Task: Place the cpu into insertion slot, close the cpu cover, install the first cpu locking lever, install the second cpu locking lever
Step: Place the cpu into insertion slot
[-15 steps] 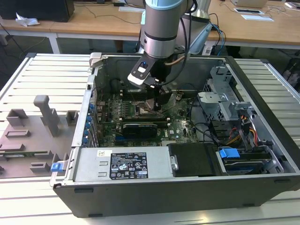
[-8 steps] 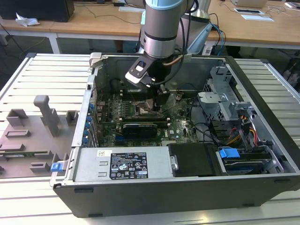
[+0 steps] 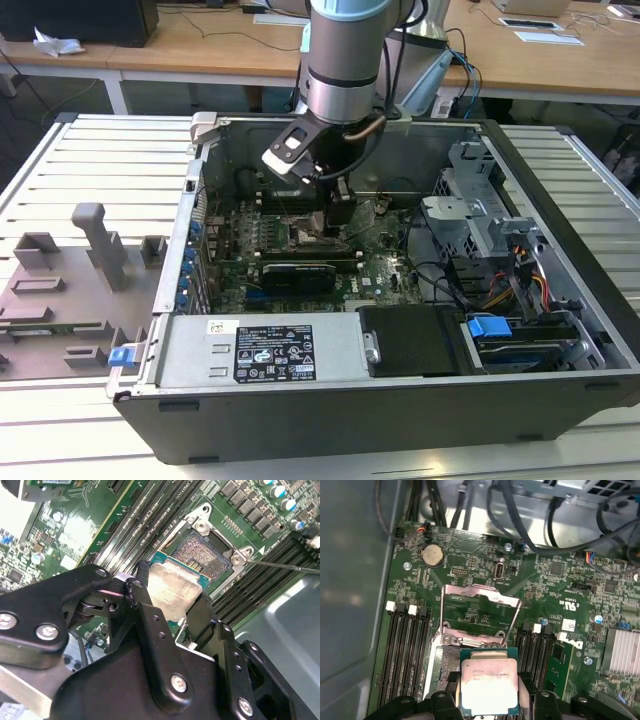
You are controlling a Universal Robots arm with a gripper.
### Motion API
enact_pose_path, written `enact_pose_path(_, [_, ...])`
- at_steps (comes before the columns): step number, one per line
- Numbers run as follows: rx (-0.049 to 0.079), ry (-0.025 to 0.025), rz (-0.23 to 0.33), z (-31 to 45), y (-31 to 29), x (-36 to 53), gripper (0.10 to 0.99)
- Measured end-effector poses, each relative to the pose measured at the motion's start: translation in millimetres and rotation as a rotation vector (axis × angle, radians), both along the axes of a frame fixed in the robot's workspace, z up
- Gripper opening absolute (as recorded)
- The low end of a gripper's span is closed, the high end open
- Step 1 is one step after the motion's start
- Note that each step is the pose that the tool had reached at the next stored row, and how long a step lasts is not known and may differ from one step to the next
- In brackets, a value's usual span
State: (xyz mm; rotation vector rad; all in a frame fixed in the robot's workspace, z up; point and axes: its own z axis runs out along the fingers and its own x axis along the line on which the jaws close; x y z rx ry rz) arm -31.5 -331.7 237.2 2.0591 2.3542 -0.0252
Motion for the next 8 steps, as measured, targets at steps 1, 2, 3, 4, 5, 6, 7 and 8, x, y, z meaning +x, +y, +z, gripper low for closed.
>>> enact_pose_path(1, [-0.001, -0.0001, -0.013, 0.0, 0.0, 0.0, 0.545])
enact_pose_path(2, [-0.002, -0.0001, -0.023, 0.0, 0.0, 0.1, 0.545])
enact_pose_path(3, [-0.005, -0.0001, -0.037, 0.0, 0.0, 0.0, 0.545])
enact_pose_path(4, [-0.006, 0.0000, -0.045, 0.0, 0.0, 0.0, 0.545])
enact_pose_path(5, [-0.008, 0.0000, -0.053, 0.0, 0.1, 0.1, 0.545])
enact_pose_path(6, [-0.009, 0.0000, -0.061, 0.1, 0.3, 0.3, 0.545])
enact_pose_path(7, [-0.009, 0.0000, -0.066, 0.1, 0.5, 0.3, 0.545])
enact_pose_path(8, [-0.011, 0.0000, -0.078, 0.0, 1.4, 0.4, 0.545])
